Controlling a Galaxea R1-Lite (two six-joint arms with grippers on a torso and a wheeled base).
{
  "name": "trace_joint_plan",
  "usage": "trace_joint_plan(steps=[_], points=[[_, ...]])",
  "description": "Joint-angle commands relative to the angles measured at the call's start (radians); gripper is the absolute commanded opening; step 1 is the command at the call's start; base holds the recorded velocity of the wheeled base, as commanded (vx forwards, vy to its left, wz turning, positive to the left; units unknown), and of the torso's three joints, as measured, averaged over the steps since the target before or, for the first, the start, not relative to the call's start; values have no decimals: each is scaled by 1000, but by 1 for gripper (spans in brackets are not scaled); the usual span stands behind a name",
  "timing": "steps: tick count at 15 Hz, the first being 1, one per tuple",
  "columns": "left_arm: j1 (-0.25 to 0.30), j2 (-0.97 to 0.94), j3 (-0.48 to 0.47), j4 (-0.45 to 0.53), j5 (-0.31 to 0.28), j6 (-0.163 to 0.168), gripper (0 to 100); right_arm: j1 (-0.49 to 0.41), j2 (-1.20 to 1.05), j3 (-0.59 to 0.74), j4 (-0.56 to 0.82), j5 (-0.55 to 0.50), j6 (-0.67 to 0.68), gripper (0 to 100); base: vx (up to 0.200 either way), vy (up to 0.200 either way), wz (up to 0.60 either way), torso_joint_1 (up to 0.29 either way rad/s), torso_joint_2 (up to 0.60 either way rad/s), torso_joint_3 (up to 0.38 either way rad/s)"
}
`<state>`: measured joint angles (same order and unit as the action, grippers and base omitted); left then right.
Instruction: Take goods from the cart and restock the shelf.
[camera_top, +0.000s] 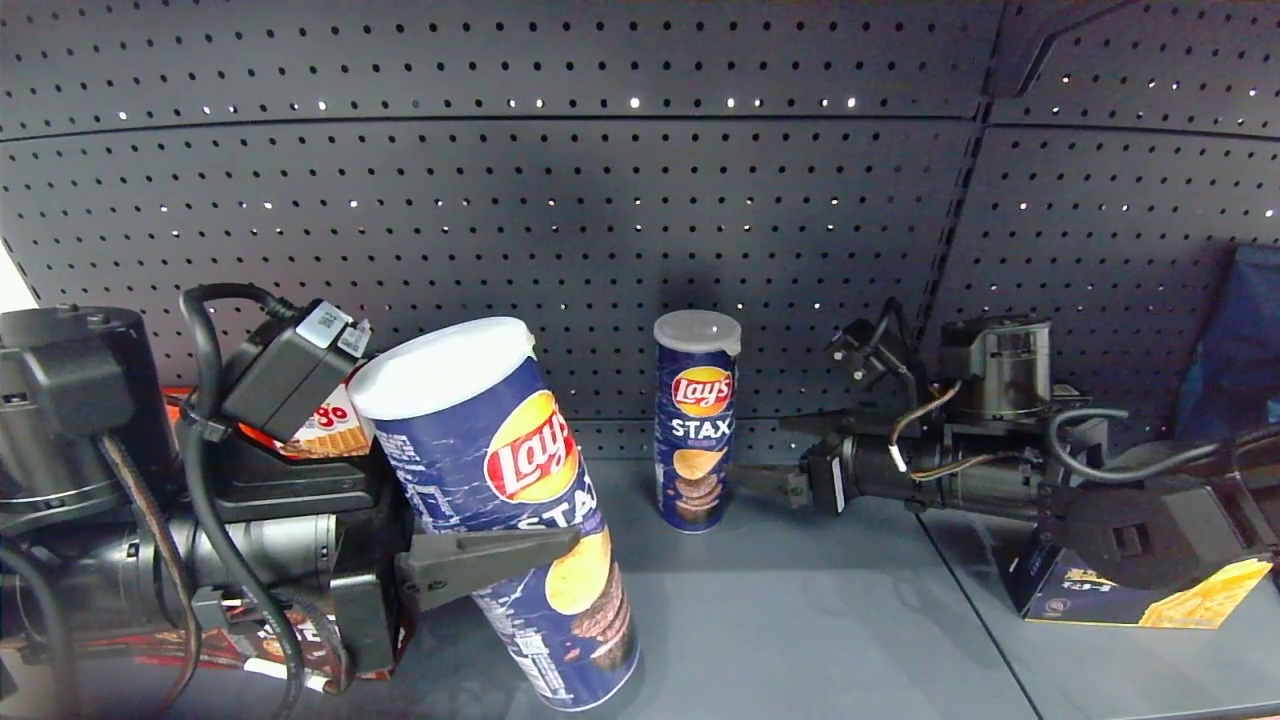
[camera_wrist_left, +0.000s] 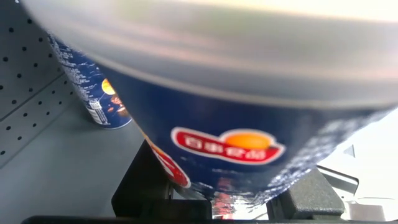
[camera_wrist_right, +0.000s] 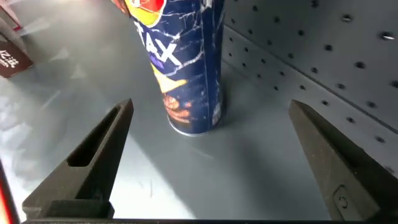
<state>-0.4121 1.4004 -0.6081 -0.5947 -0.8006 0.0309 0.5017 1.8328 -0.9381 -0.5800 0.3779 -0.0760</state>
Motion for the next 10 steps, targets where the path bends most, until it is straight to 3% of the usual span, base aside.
trace_joint_plan(steps=[1,10], points=[[1,2,1,-1,0,0,0,12,49,-21,-11,3,-1,100,0,0,0,0,0,0],[1,5,4,-1,0,0,0,35,174,-110,-17,4,-7,100,0,0,0,0,0,0]])
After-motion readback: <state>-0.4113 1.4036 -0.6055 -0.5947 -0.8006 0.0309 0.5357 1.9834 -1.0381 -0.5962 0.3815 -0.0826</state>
